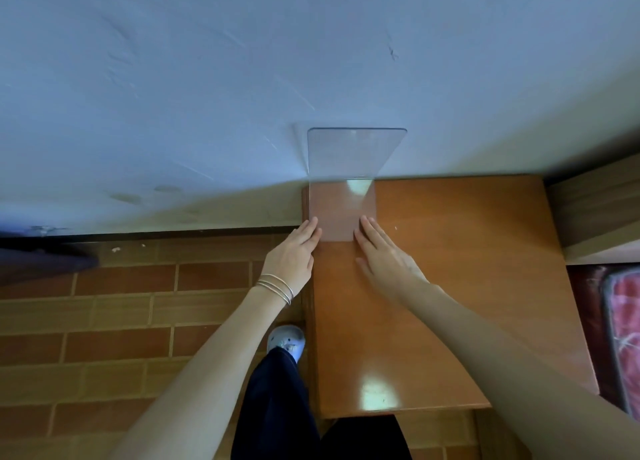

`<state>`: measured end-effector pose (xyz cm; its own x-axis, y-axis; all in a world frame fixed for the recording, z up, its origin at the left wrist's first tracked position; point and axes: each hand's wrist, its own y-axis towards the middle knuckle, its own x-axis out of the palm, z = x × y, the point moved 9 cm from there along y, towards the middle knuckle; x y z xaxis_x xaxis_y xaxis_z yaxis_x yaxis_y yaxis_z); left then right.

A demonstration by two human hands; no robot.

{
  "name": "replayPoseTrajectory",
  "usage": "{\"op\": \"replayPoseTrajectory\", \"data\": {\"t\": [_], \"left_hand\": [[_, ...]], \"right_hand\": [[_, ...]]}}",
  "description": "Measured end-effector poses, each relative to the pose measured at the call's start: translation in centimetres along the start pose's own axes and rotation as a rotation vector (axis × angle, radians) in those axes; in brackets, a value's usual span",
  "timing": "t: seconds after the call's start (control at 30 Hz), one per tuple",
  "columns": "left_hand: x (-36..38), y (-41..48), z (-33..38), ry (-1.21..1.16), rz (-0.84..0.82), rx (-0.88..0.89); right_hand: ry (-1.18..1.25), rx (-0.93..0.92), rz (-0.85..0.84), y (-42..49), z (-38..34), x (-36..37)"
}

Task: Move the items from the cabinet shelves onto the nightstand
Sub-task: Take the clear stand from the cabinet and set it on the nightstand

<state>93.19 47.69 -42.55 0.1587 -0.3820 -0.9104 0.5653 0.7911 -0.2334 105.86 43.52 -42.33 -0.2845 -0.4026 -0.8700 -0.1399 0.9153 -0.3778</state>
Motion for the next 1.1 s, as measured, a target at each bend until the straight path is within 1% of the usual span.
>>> {"op": "replayPoseTrajectory", "data": {"t": [0.13,0.47,0.53,0.63,0.77,0.8,0.87,0.93,1.0,1.1], "left_hand": [[-0.2,0.3,0.0,-0.054,-0.013,-0.049],[-0.2,0.8,0.9,0.062,-0.124,-0.071],[-0.7,0.7,1.2,0.106,-0.163,-0.061],[-3.4,0.1,2.4,0.193,-0.155,0.01],[-9.5,-1.6,5.2,0.15,-0.101,0.135],[-11.5,-1.8,6.3,0.146,-0.068,0.184],[-15.4,-1.7,8.4,0.131,0.054,0.288],[-19.4,-1.7,11.1,0.115,0.131,0.372],[-23.3,-1.8,15.1,0.119,0.148,0.488],[-27.0,-2.4,20.1,0.13,0.156,0.656]], "right_hand": [[-0.051,-0.06,-0.067,0.2,0.6,0.3],[-0.018,-0.061,-0.22,0.7,1.4,-0.2],[0.027,-0.054,-0.214,0.4,1.0,-1.2],[0.078,-0.023,-0.135,-0.9,0.2,-4.1],[0.06,0.055,-0.051,-4.6,0.4,-10.5],[0.025,0.059,-0.025,-5.7,0.5,-12.4],[-0.055,0.066,0.045,-8.0,0.9,-16.2],[-0.097,0.104,0.109,-10.7,1.0,-19.5],[-0.109,0.188,0.18,-14.3,0.9,-23.1],[-0.133,0.278,0.256,-19.0,0.2,-26.4]]}}
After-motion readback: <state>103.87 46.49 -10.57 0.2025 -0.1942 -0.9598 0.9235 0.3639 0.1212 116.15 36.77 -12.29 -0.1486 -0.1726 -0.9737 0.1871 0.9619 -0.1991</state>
